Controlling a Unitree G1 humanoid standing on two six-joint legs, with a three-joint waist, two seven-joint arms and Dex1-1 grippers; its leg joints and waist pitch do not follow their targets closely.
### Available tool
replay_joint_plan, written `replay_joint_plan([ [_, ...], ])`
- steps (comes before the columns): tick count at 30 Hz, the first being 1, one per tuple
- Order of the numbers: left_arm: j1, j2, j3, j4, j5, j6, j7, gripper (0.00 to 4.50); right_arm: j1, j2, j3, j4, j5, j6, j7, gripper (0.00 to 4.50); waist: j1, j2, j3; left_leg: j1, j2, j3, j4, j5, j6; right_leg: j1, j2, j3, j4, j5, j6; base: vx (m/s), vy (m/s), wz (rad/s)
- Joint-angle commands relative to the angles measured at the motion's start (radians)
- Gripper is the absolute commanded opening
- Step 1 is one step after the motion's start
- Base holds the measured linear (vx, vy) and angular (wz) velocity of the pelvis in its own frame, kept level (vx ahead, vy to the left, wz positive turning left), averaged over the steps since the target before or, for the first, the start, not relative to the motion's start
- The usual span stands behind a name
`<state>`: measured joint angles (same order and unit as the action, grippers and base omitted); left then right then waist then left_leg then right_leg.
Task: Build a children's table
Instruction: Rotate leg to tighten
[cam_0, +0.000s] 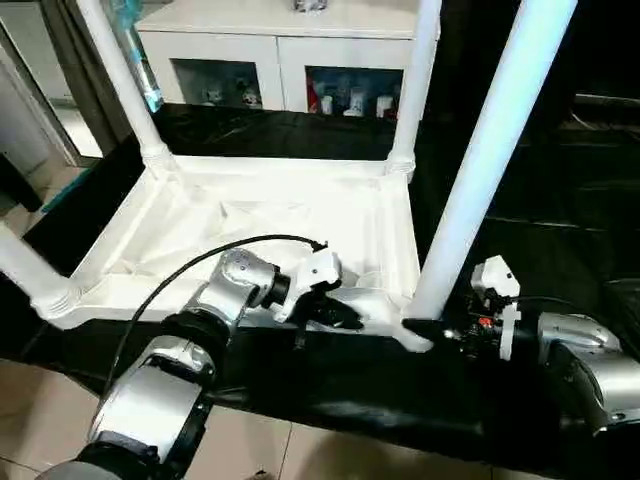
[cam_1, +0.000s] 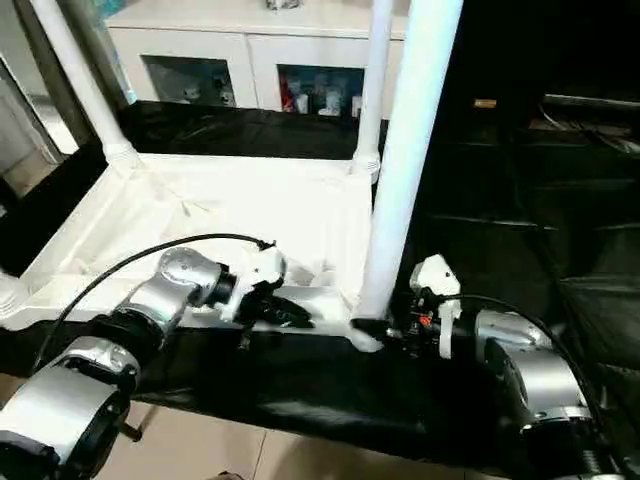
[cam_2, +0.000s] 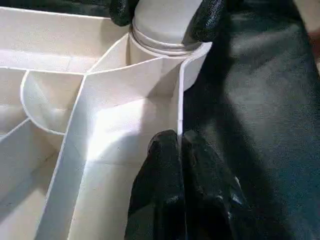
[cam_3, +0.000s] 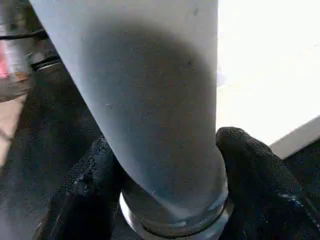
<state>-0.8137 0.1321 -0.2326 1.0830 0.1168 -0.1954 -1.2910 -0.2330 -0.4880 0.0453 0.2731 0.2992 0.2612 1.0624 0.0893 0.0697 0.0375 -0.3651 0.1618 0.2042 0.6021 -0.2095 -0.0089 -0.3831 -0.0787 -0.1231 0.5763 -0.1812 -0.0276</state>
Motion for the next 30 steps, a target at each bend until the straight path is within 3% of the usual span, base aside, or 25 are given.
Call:
replay_joint_plan([
  [1, -0.042, -0.041, 0.029, 0.039, 0.012, 0.031, 0.212, 0.00, -0.012, 0.081, 0.024, 0.068, -0.057, -0.007, -0.157, 2.58, -0.007, -0.027, -0.048, 0.016, 0.085, -0.042, -0.073, -0.201, 0.081, 0.037, -0.107, 0.066, -0.093, -0.375, -0.150, 0.000, 0.000, 0.00],
  [2, -0.048, -0.051, 0.035, 0.047, 0.011, 0.040, 0.245, 0.00, -0.022, 0.104, 0.013, 0.095, -0.075, -0.015, -0.218, 2.58, -0.014, -0.024, -0.046, 0.018, 0.083, -0.046, -0.076, -0.214, 0.057, 0.033, -0.107, 0.064, -0.097, -0.413, -0.140, 0.000, 0.000, 0.00],
  [4, -0.060, -0.074, 0.043, 0.056, 0.010, 0.054, 0.304, 0.00, -0.043, 0.155, -0.016, 0.147, -0.094, -0.016, -0.344, 2.57, -0.027, -0.028, -0.044, 0.015, 0.079, -0.051, -0.080, -0.233, 0.040, 0.040, -0.109, 0.059, -0.106, -0.471, -0.116, 0.000, 0.000, 0.00],
  [6, -0.070, -0.098, 0.050, 0.065, 0.007, 0.071, 0.357, 0.00, -0.061, 0.201, -0.042, 0.179, -0.097, -0.012, -0.440, 2.57, -0.041, -0.027, -0.044, 0.016, 0.081, -0.053, -0.082, -0.244, 0.036, 0.036, -0.107, 0.060, -0.109, -0.467, -0.113, 0.000, 0.000, 0.00],
  [8, -0.077, -0.117, 0.054, 0.070, 0.008, 0.081, 0.395, 0.00, -0.077, 0.231, -0.057, 0.200, -0.102, -0.011, -0.507, 2.57, -0.050, -0.026, -0.046, 0.018, 0.080, -0.052, -0.080, -0.243, 0.045, 0.035, -0.109, 0.064, -0.108, -0.432, -0.129, 0.000, 0.000, 0.00],
  [9, -0.090, -0.149, 0.058, 0.085, 0.006, 0.093, 0.447, 0.00, -0.106, 0.281, -0.079, 0.232, -0.105, -0.003, -0.608, 2.57, -0.051, -0.018, -0.046, 0.016, 0.081, -0.052, -0.080, -0.238, 0.045, 0.036, -0.109, 0.066, -0.105, -0.414, -0.136, 0.000, 0.000, 0.00],
  [10, -0.090, -0.149, 0.058, 0.085, 0.006, 0.093, 0.447, 0.00, -0.106, 0.281, -0.079, 0.232, -0.105, -0.003, -0.608, 2.57, -0.059, -0.021, -0.049, 0.011, 0.081, -0.053, -0.080, -0.229, 0.047, 0.038, -0.107, 0.066, -0.099, -0.376, -0.149, 0.000, 0.000, 0.00],
  [11, -0.098, -0.183, 0.054, 0.098, 0.007, 0.094, 0.475, 0.00, -0.142, 0.327, -0.088, 0.271, -0.116, 0.000, -0.681, 2.57, -0.060, -0.014, -0.049, 0.012, 0.079, -0.052, -0.079, -0.222, 0.051, 0.038, -0.107, 0.065, -0.098, -0.358, -0.154, 0.000, 0.000, 0.00],
  [12, -0.100, -0.198, 0.052, 0.103, 0.009, 0.092, 0.479, 0.00, -0.159, 0.347, -0.084, 0.291, -0.125, -0.010, -0.701, 2.57, -0.063, -0.018, -0.050, 0.010, 0.079, -0.051, -0.078, -0.219, 0.053, 0.039, -0.107, 0.066, -0.098, -0.348, -0.156, 0.000, 0.000, 0.00],
  [13, -0.101, -0.210, 0.051, 0.105, 0.010, 0.091, 0.482, 0.00, -0.170, 0.361, -0.078, 0.304, -0.132, -0.021, -0.709, 2.57, -0.065, -0.014, -0.051, 0.008, 0.076, -0.052, -0.077, -0.213, 0.054, 0.042, -0.107, 0.065, -0.095, -0.336, -0.162, 0.000, 0.000, 0.00],
  [16, -0.102, -0.225, 0.046, 0.105, 0.013, 0.090, 0.475, 0.00, -0.174, 0.372, -0.030, 0.288, -0.157, -0.066, -0.656, 3.29, -0.065, -0.015, -0.055, 0.005, 0.077, -0.048, -0.073, -0.173, 0.084, 0.046, -0.107, 0.067, -0.087, -0.255, -0.176, 0.000, 0.000, 0.00],
  [18, -0.102, -0.225, 0.046, 0.106, 0.013, 0.090, 0.476, 0.00, -0.171, 0.372, -0.020, 0.276, -0.150, -0.061, -0.625, 3.29, -0.063, -0.017, -0.058, 0.004, 0.079, -0.048, -0.071, -0.149, 0.101, 0.048, -0.106, 0.068, -0.078, -0.206, -0.191, 0.000, 0.000, 0.00],
  [20, -0.100, -0.208, 0.041, 0.105, 0.016, 0.082, 0.447, 0.00, -0.163, 0.341, 0.002, 0.246, -0.140, -0.062, -0.548, 3.62, -0.062, -0.016, -0.056, 0.006, 0.080, -0.046, -0.071, -0.162, 0.113, 0.049, -0.107, 0.068, -0.079, -0.207, -0.199, 0.000, 0.000, 0.00],
  [30, -0.066, -0.106, 0.003, 0.083, 0.031, 0.009, 0.218, 0.00, -0.100, 0.141, 0.027, 0.127, -0.084, -0.065, -0.189, 3.69, -0.044, -0.017, -0.054, 0.002, 0.085, -0.044, -0.070, -0.171, 0.142, 0.051, -0.104, 0.064, -0.080, -0.237, -0.187, 0.000, 0.000, 0.00],
])
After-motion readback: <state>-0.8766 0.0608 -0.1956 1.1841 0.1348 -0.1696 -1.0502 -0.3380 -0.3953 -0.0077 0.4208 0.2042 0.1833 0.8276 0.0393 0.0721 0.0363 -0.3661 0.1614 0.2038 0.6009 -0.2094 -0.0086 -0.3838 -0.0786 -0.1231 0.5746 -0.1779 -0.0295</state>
